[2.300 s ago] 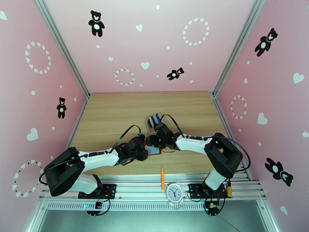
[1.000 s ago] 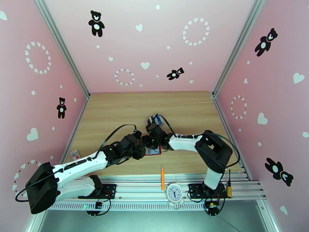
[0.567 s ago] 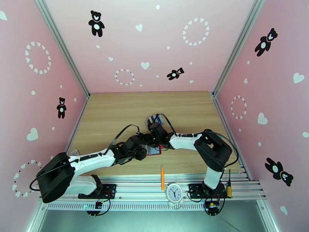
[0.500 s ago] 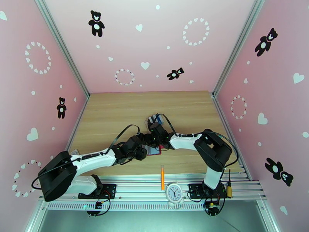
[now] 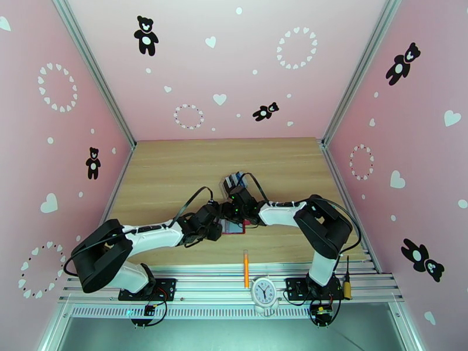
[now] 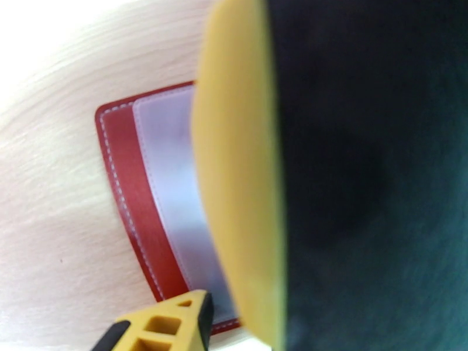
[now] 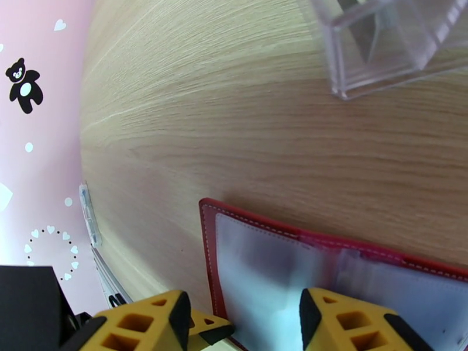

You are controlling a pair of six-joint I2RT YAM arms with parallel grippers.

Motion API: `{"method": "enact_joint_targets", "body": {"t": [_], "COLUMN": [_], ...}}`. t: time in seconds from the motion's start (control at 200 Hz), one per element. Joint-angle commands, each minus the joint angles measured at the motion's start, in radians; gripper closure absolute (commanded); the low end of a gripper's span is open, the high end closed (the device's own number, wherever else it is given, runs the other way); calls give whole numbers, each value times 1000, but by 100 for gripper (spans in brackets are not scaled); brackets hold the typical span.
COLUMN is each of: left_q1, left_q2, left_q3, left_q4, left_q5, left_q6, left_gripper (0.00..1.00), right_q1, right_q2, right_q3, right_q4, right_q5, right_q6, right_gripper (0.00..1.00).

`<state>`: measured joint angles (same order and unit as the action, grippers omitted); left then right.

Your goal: Put the credit cards into the card holder

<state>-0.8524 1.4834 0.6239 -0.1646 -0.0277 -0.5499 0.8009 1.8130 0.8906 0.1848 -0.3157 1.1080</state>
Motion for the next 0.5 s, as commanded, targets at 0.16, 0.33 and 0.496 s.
{"method": "enact_joint_targets", "body": {"t": [0.16,0.33,0.496], "left_q1": [7,7,9], "left_q2": [-13,-48,-77], "left_q3": [-12,20,52], "left_q4": [-34,-70,-97], "left_q5": [12,0,-4], "left_q6": [0,23,37], "left_gripper": [60,58,56], "right_q1": [4,3,3], "right_q2": [-27,-78,-119], "right_q3": [-9,-2,5], "right_q4": [12,4,-12], "right_q5": [-21,-19,-11], "right_q6": [-5,-29,-40], "right_gripper": [44,41,40]}}
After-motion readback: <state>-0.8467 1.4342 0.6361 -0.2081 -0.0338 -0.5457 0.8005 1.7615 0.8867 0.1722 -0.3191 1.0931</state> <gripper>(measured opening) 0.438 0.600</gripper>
